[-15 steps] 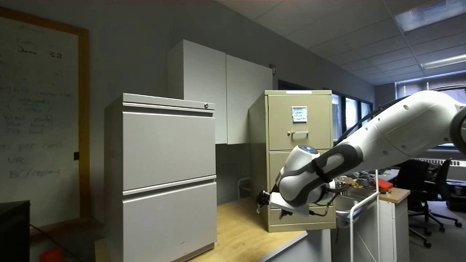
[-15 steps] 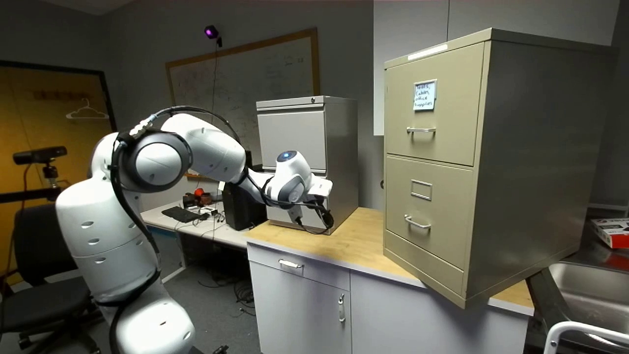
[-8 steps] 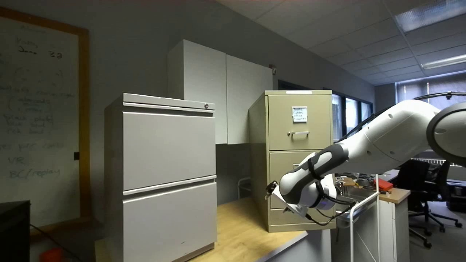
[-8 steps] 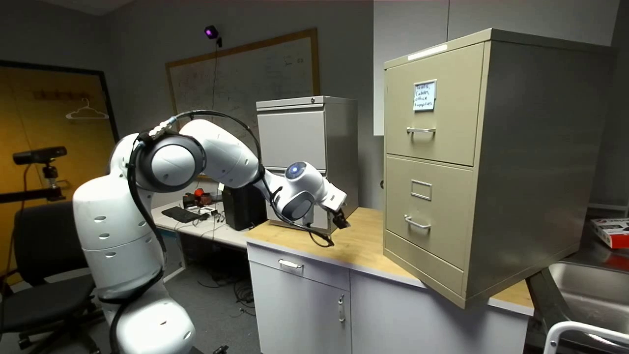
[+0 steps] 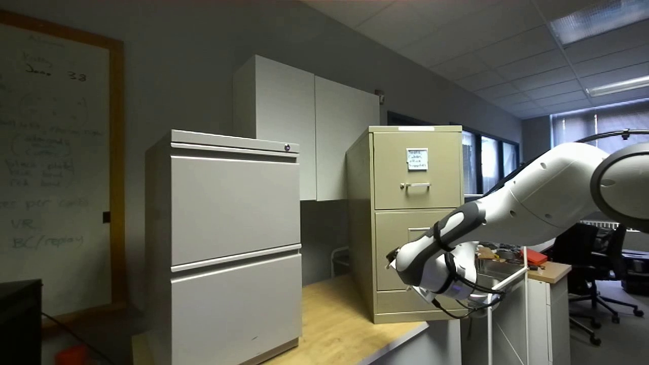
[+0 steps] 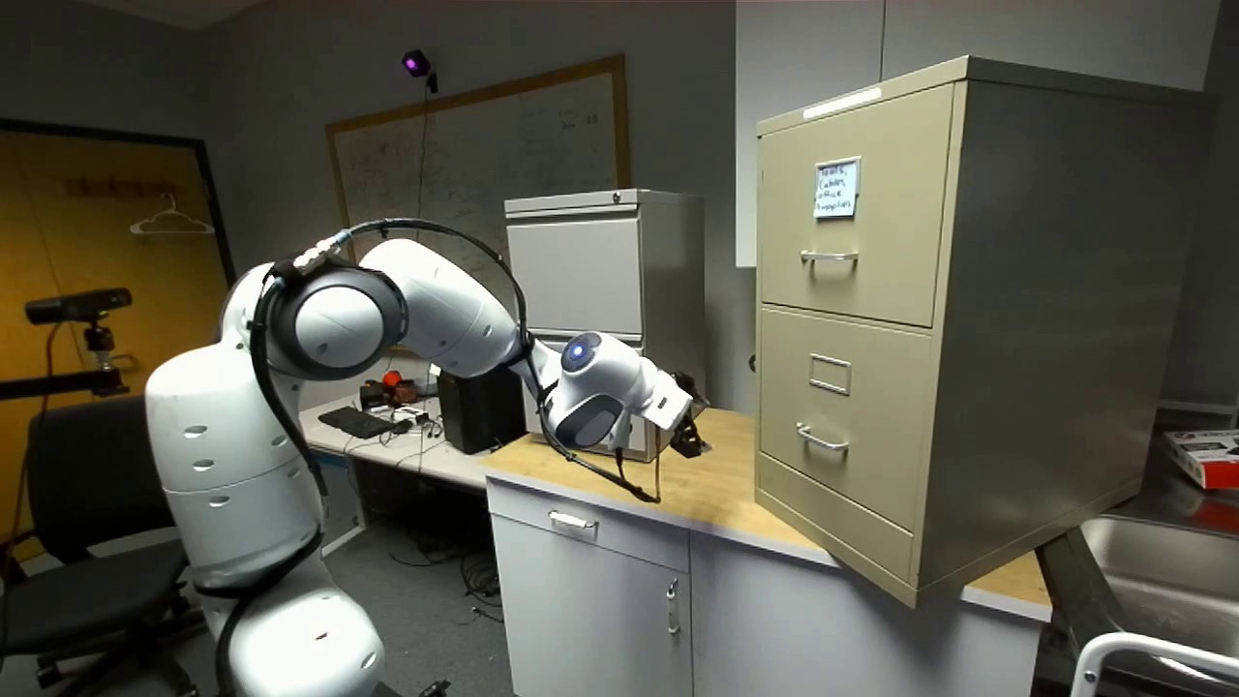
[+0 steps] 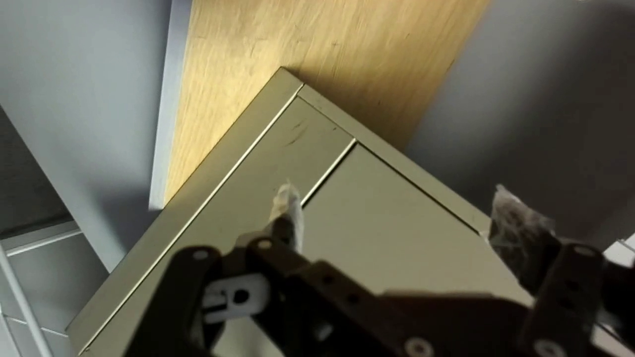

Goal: Open the bottom drawer of the left cabinet

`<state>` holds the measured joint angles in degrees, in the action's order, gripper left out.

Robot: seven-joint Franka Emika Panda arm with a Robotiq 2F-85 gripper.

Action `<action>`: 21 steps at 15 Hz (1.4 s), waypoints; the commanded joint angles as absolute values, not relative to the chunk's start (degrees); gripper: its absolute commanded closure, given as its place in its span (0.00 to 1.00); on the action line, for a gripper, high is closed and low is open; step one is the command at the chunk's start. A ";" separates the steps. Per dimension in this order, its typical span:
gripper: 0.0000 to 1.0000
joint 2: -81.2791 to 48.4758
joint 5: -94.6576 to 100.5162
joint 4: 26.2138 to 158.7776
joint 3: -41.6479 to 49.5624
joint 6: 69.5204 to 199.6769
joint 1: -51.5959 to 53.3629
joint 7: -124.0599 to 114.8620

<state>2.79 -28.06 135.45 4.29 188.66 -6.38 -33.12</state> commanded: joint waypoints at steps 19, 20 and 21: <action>0.00 3.29 -29.71 136.96 9.07 192.03 -9.38 -31.17; 0.00 3.81 -29.77 136.70 9.20 192.12 -9.51 -31.26; 0.00 4.42 -29.72 136.20 9.15 191.90 -9.44 -31.31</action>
